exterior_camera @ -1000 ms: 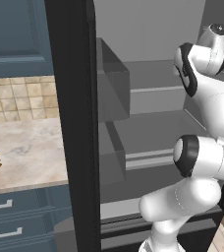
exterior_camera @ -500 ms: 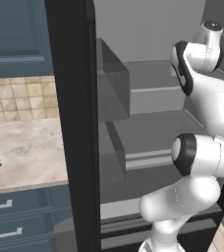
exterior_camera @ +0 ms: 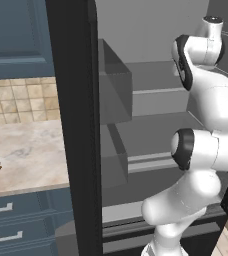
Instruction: Open the fridge, remove the kiwi, sweet potato, and chicken drumstick, and place them on any counter.
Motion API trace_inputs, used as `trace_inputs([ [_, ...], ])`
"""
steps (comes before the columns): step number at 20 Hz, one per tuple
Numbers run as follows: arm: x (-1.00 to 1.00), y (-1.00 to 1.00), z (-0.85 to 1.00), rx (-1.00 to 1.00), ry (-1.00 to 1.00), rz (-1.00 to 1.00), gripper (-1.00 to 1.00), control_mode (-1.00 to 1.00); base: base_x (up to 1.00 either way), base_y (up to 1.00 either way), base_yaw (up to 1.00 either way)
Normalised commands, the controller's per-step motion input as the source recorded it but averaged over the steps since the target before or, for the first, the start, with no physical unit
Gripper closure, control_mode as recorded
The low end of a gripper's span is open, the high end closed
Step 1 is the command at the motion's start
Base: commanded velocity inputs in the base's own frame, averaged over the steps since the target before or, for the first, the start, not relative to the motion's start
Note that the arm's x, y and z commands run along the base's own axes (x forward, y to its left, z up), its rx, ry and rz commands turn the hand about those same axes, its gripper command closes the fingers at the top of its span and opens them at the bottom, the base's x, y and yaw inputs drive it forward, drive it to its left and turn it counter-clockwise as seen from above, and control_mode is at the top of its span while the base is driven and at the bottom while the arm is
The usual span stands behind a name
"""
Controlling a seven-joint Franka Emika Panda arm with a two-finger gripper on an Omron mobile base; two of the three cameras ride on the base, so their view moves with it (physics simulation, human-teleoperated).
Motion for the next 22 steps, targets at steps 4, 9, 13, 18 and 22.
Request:
trace_inputs([
  [4,-0.17,0.0,-0.14,0.0,0.0,0.05,1.0,-1.0,0.0,0.0,0.0],
  [9,-0.49,0.05,-0.08,0.0,-0.08,0.03,1.0,-1.0,0.0,0.0,0.0],
  [13,-0.81,0.14,0.0,0.0,-0.13,0.0,1.0,-1.0,0.0,0.0,0.0],
  [18,-1.0,0.31,0.06,0.0,-0.13,0.01,1.0,-1.0,0.0,0.0,0.0],
  [22,-0.98,0.49,0.23,-0.01,-0.12,0.05,1.0,-1.0,0.0,0.0,0.0],
])
